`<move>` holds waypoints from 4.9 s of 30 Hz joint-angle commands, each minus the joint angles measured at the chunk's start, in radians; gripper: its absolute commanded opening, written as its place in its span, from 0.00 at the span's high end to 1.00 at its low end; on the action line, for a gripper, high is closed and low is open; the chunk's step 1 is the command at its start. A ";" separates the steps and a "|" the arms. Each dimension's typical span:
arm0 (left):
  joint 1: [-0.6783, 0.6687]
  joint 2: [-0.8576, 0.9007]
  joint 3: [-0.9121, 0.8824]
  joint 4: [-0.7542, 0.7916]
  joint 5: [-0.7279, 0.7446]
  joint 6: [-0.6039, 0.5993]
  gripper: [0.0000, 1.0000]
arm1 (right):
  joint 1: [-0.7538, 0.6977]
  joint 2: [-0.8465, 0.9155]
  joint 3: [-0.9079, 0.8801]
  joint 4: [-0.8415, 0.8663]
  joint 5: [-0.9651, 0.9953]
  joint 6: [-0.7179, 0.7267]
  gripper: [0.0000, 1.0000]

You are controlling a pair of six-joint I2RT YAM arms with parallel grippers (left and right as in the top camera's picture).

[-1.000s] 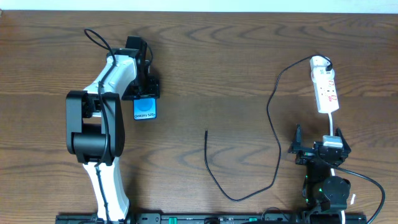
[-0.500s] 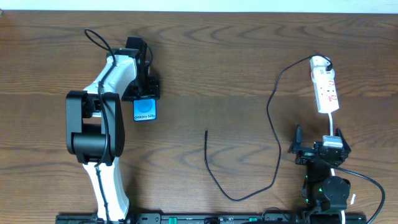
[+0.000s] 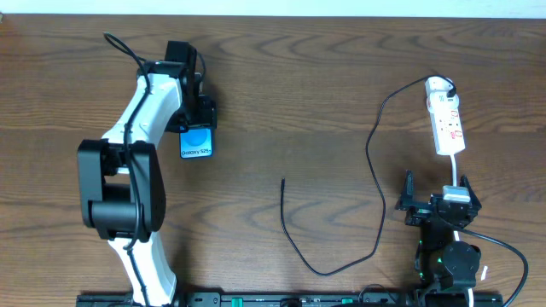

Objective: Plug charger to phone and switch on socket
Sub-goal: 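Lift the phone with the left gripper and turn it rightward, then hold the phone upright in the left gripper above the table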

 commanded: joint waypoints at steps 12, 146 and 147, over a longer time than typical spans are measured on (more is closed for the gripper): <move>0.003 -0.083 0.001 -0.016 0.231 -0.032 0.93 | 0.005 -0.006 -0.002 -0.002 0.011 0.012 0.01; 0.003 -0.083 0.001 0.041 1.495 -1.061 0.93 | 0.005 -0.006 -0.002 -0.002 0.011 0.012 0.01; 0.003 -0.083 0.001 0.041 1.495 -1.061 0.93 | 0.005 -0.006 -0.002 -0.002 0.011 0.012 0.01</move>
